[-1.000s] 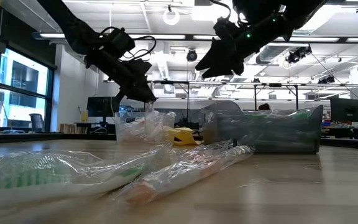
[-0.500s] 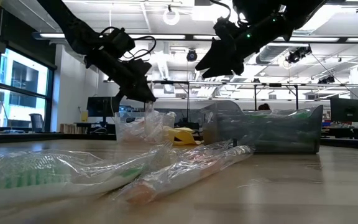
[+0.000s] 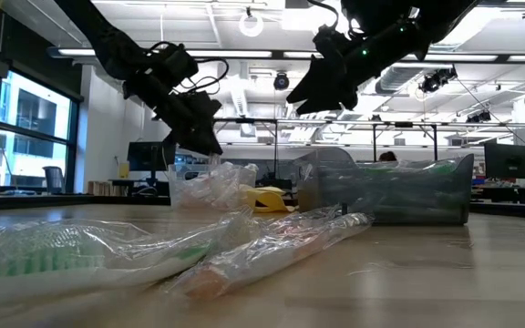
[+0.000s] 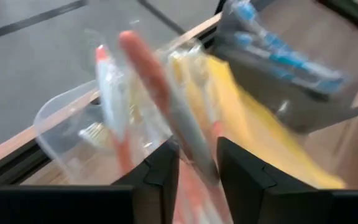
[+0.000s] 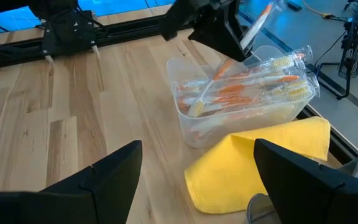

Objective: Pick & Place Toothbrushes
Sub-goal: Put the orange toothbrush into the transparent bin, then put the green toothbrush into the bottom black transparent bin

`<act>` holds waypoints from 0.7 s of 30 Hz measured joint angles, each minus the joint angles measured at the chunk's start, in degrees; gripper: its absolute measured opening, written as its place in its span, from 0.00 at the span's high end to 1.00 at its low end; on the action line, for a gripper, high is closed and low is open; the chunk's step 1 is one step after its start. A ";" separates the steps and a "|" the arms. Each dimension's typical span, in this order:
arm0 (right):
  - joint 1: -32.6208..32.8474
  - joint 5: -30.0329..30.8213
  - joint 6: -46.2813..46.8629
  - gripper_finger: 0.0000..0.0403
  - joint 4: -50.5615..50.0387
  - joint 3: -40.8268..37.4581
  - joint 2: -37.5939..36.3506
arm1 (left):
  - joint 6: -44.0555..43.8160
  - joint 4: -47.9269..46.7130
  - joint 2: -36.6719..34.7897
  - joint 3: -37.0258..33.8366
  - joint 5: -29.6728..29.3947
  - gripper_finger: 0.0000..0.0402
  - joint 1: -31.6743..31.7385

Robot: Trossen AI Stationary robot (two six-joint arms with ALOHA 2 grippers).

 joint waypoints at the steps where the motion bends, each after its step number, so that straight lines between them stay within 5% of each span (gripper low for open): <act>1: 0.00 0.00 0.00 0.25 0.00 0.00 0.00 | 0.73 -0.66 0.00 0.00 -0.66 0.72 0.00; 10: 0.00 0.00 0.00 0.25 0.00 0.00 0.00 | 2.36 -1.51 0.02 -0.02 -1.42 0.47 0.00; 21: 0.00 0.00 0.00 0.25 0.00 0.00 0.00 | 2.16 -1.52 0.02 -0.02 -0.87 0.44 0.00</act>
